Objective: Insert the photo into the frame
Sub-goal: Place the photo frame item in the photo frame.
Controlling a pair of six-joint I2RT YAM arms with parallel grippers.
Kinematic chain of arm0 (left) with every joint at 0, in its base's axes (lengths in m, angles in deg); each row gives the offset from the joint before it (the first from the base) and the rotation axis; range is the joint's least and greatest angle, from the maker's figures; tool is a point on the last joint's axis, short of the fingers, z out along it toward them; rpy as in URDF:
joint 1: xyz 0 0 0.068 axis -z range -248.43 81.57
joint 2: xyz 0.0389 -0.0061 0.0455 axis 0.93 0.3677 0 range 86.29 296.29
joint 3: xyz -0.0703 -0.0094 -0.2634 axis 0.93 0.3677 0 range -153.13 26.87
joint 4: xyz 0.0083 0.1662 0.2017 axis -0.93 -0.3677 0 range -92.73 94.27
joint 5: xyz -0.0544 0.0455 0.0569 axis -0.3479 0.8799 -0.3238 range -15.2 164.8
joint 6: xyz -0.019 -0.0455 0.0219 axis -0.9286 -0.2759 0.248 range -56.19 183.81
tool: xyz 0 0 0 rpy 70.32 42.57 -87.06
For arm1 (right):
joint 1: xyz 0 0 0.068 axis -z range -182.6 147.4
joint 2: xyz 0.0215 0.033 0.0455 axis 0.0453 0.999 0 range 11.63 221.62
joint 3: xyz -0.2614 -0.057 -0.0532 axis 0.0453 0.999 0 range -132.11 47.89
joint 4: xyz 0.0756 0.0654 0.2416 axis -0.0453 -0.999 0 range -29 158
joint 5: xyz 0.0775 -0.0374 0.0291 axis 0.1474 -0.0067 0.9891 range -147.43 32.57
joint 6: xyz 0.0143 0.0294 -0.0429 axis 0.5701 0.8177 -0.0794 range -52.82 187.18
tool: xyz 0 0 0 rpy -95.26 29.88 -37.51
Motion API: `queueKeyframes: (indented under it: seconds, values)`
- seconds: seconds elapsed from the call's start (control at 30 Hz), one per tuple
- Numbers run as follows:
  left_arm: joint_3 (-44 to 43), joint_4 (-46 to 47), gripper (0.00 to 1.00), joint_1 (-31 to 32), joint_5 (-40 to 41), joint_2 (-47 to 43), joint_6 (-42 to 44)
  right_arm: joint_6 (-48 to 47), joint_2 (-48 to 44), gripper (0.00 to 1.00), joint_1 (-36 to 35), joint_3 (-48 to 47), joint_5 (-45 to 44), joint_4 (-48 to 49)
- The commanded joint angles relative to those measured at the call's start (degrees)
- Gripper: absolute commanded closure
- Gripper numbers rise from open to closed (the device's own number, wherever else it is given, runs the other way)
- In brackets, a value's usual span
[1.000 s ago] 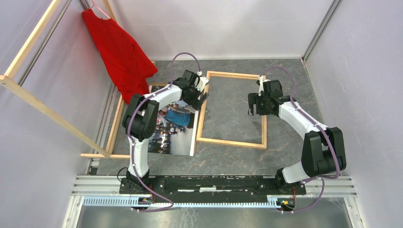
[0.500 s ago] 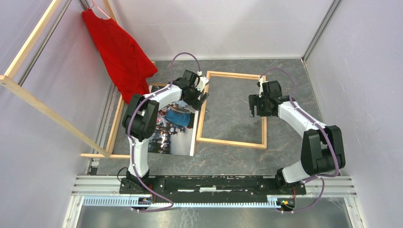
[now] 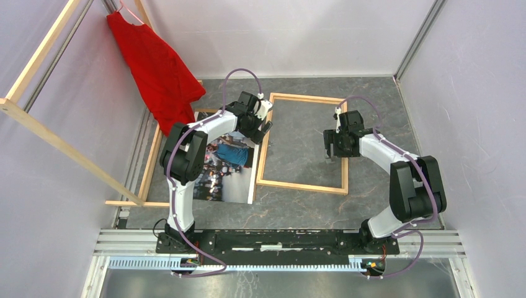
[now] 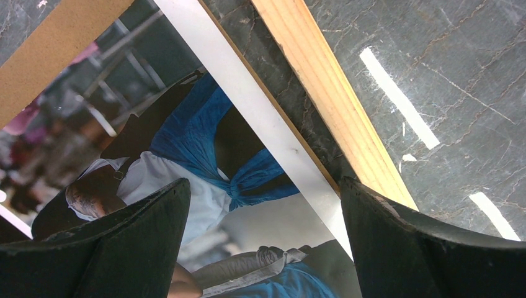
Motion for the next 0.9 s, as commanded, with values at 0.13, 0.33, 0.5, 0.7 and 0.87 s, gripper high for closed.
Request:
queueKeyframes:
  seconds: [0.13, 0.33, 0.5, 0.7, 0.87]
  values:
    - [0.0, 0.8, 0.04, 0.0, 0.2, -1.3, -0.5, 2.1, 2.3, 0.19, -0.3, 2.2, 3.4, 4.1]
    - [0.0, 0.9, 0.04, 0.1, -0.1, -1.1, -0.7, 2.3, 2.1, 0.21, -0.4, 2.8, 5.8, 5.2]
    - [0.0, 1.0, 0.04, 0.4, 0.0, -0.8, -0.6, 2.7, 2.2, 0.22, -0.5, 3.9, 8.2, 6.5]
    - [0.4, 1.3, 0.04, 0.9, 0.0, -0.5, -0.4, 3.3, 2.3, 0.23, -0.6, 5.0, 9.1, 7.4]
    - [0.5, 1.3, 0.04, 1.3, 0.0, -0.3, -0.3, 3.6, 1.7, 0.27, -1.1, 6.1, 9.2, 8.0]
